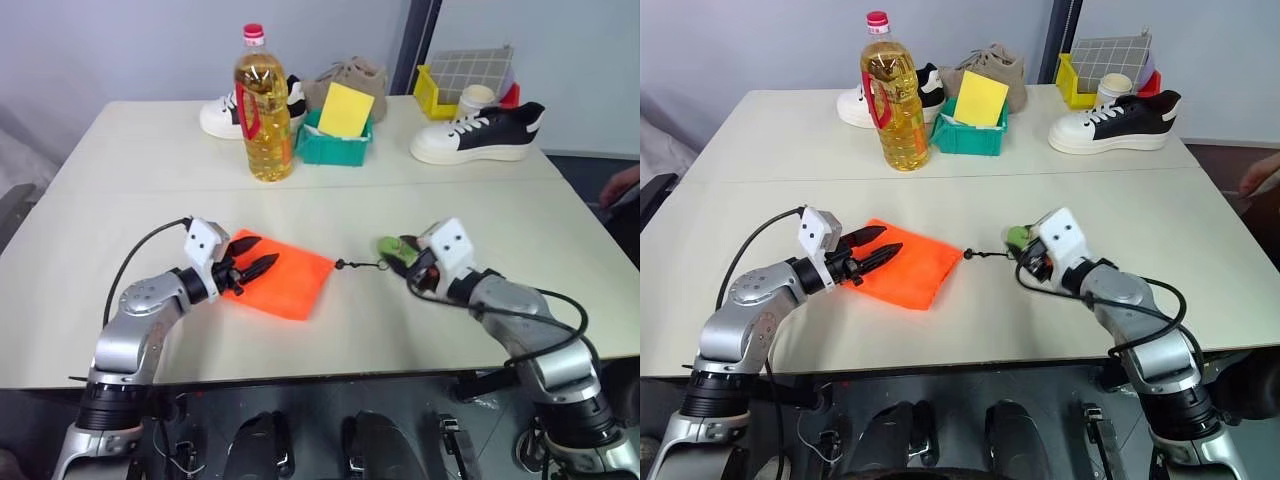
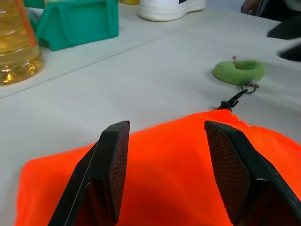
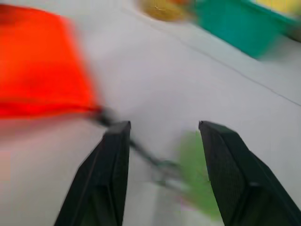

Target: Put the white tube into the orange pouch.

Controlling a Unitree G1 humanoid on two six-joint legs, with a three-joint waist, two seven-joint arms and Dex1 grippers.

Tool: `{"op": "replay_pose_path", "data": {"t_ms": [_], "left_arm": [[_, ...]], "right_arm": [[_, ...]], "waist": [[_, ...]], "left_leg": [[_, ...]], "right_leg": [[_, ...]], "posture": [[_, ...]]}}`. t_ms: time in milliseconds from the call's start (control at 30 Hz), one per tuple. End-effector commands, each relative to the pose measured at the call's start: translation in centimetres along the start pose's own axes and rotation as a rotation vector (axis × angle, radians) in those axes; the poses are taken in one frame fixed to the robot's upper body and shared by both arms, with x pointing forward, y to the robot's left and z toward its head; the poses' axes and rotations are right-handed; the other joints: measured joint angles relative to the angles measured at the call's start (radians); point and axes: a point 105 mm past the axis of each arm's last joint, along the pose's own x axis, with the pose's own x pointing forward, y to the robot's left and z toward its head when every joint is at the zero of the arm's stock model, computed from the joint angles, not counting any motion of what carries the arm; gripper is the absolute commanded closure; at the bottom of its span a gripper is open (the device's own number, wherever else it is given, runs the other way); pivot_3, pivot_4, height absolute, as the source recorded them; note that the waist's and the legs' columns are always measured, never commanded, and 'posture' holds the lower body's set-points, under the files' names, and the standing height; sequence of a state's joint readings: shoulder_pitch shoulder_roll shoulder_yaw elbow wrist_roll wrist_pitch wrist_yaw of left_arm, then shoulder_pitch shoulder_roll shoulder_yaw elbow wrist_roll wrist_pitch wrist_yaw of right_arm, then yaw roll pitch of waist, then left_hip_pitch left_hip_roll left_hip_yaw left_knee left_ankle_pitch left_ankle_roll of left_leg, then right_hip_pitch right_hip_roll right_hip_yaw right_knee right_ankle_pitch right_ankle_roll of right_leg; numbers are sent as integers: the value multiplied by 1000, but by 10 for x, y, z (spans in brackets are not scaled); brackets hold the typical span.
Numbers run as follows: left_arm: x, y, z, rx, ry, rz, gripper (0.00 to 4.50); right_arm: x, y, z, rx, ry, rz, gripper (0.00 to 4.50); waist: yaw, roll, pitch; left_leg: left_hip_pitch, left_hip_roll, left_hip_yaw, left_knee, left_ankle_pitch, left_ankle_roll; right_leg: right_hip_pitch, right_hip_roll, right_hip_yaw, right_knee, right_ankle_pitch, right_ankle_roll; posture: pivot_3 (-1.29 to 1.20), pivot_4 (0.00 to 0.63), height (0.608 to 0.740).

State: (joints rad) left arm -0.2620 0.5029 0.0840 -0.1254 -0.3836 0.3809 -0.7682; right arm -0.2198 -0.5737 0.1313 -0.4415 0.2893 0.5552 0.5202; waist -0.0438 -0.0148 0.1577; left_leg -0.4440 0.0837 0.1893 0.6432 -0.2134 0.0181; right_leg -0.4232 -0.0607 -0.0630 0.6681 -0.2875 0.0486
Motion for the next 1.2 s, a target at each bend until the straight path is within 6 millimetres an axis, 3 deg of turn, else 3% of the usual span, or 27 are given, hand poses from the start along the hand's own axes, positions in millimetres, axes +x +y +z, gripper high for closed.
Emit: {"op": "replay_pose_path", "data": {"t_ms": [33,100,133,200,267,467,700,833,967,1033,1200], "left_arm": [[-14,12,14,45,-36,18,1803],[-19,10,16,70,-31,-10,1803],[-22,2,19,91,-28,-68,1559],[-26,-16,21,130,-13,-177,971],[-27,-33,23,185,-3,-264,40],[-25,-70,5,464,80,-497,40],[-2,-78,-17,680,104,-523,40],[4,-80,-23,727,75,-516,1353],[-4,-74,-32,736,97,-523,3576],[-7,-67,-32,732,101,-501,4480],[-19,-48,-32,687,111,-449,4480]], "right_arm": [[8,16,15,-23,-68,46,2136],[10,17,15,-19,-71,45,2136],[12,17,14,-14,-73,39,2087],[14,16,13,-3,-73,26,2061],[14,15,10,5,-68,20,2061],[11,8,2,22,-53,-5,2061],[10,2,1,28,-57,-37,2061],[8,1,1,31,-54,-51,2061],[5,-4,-1,34,-49,-74,2061],[4,-6,-2,32,-46,-79,2061],[5,-8,-3,29,-44,-86,2061]], "waist": [[1,0,0],[3,0,0],[4,0,0],[3,-1,0],[7,-1,0],[5,0,0],[5,0,0],[4,0,0],[3,0,0],[2,0,0],[2,0,0]], "left_leg": [[0,0,0,0,0,0],[0,0,0,0,0,0],[0,0,0,1,0,-1],[0,0,0,1,0,-2],[-1,-1,0,1,0,-3],[0,-1,1,0,-2,-4],[0,-1,1,0,-2,-1],[-1,-1,1,0,-3,3],[-1,0,1,0,-2,3],[-1,0,1,0,-2,3],[-1,0,1,1,-2,3]], "right_leg": [[0,0,0,0,0,0],[0,0,0,0,0,0],[0,-1,0,0,0,0],[0,-1,0,-1,0,-1],[0,-2,0,-1,-1,-2],[0,-2,0,-2,-2,-5],[0,-2,0,-2,-2,-5],[0,-2,0,-2,-2,-5],[0,-2,0,-2,-2,-4],[0,-2,0,-2,-2,-4],[0,-2,0,-2,-2,-4]], "posture": [[0,150,740],[0,150,740],[0,150,740],[0,150,740],[0,150,740],[0,150,740],[0,150,740],[0,150,740],[0,150,740],[0,150,740],[0,150,740]]}}
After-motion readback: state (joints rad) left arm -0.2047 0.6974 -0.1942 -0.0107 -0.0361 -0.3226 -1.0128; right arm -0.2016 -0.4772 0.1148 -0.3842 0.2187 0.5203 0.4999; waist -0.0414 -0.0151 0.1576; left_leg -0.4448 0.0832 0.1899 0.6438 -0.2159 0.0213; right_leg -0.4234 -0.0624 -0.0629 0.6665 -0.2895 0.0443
